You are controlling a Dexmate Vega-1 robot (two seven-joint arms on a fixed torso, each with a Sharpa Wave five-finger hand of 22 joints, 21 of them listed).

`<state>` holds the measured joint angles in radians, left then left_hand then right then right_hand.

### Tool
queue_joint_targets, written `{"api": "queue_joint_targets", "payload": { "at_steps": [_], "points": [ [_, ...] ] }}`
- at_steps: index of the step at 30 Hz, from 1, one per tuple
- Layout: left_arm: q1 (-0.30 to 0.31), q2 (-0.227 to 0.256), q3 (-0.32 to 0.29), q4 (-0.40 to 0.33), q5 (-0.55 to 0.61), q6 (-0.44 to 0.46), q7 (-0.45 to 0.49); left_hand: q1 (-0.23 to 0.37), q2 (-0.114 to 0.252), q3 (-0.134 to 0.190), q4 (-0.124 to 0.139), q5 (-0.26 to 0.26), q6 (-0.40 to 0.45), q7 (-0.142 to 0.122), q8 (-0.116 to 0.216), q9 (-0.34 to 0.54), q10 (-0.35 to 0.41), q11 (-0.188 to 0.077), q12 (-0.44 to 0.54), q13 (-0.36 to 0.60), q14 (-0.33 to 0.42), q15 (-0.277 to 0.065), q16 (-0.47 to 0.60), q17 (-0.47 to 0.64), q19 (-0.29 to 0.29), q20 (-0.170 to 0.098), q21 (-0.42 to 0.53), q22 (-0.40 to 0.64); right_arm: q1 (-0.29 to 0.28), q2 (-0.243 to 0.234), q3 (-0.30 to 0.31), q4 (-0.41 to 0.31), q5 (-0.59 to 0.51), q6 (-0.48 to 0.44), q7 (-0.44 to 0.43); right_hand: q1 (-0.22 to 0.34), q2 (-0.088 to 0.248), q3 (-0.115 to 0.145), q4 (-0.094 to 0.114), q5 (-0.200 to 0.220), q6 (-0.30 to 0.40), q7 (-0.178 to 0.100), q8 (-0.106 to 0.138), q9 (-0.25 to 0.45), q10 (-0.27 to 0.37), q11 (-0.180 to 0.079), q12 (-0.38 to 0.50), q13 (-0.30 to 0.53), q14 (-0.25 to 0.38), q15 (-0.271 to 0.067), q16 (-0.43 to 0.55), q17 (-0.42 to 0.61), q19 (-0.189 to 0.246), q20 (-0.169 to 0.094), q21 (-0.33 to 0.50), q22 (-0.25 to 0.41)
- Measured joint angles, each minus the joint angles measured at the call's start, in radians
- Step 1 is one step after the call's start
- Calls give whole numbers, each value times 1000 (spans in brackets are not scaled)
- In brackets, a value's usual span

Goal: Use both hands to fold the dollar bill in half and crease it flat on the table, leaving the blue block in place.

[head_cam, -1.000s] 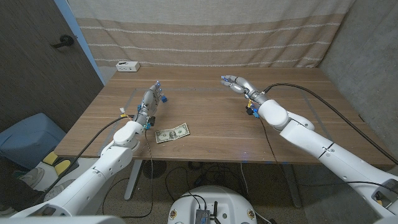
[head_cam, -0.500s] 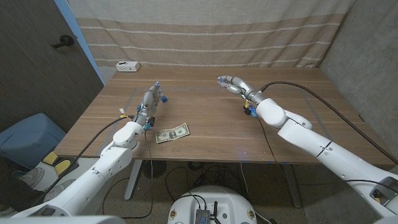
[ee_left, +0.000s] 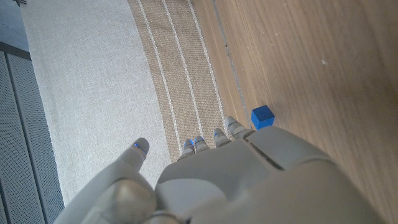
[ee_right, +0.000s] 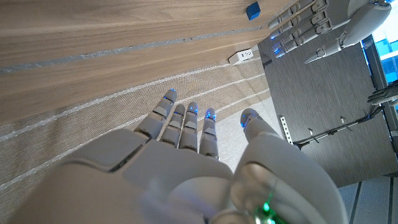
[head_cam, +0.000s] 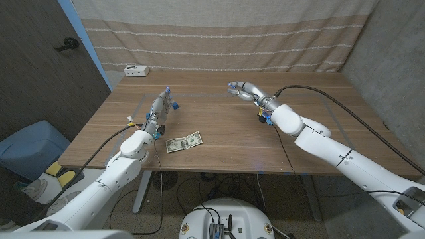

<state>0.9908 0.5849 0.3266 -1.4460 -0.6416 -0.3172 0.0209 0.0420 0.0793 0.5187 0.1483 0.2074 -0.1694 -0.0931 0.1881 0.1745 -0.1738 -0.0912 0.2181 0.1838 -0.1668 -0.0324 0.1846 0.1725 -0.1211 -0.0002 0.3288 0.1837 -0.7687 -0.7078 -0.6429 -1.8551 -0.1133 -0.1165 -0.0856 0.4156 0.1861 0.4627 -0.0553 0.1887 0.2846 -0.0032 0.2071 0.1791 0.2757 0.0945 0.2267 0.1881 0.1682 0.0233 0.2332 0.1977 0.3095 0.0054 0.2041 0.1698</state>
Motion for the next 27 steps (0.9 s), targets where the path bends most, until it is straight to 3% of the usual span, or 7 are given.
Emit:
{"api": "queue_joint_targets", "payload": {
  "at_steps": [27],
  "points": [
    [32, 13, -3, -46, 7, 8, 23, 0, 0, 0, 0, 0, 0, 0, 0, 0, 0, 0, -4, 0, 0, 0, 0, 0, 5, 5, -8, 0, 33, -2, -61, -27, -155, 21, 82, 13, 0, 9, -1, 0, 26, -9, 0, 0, 23, -12, 0, 0, 14, -15, 4, 0, 16, -2, 0, 0]
  ]
}}
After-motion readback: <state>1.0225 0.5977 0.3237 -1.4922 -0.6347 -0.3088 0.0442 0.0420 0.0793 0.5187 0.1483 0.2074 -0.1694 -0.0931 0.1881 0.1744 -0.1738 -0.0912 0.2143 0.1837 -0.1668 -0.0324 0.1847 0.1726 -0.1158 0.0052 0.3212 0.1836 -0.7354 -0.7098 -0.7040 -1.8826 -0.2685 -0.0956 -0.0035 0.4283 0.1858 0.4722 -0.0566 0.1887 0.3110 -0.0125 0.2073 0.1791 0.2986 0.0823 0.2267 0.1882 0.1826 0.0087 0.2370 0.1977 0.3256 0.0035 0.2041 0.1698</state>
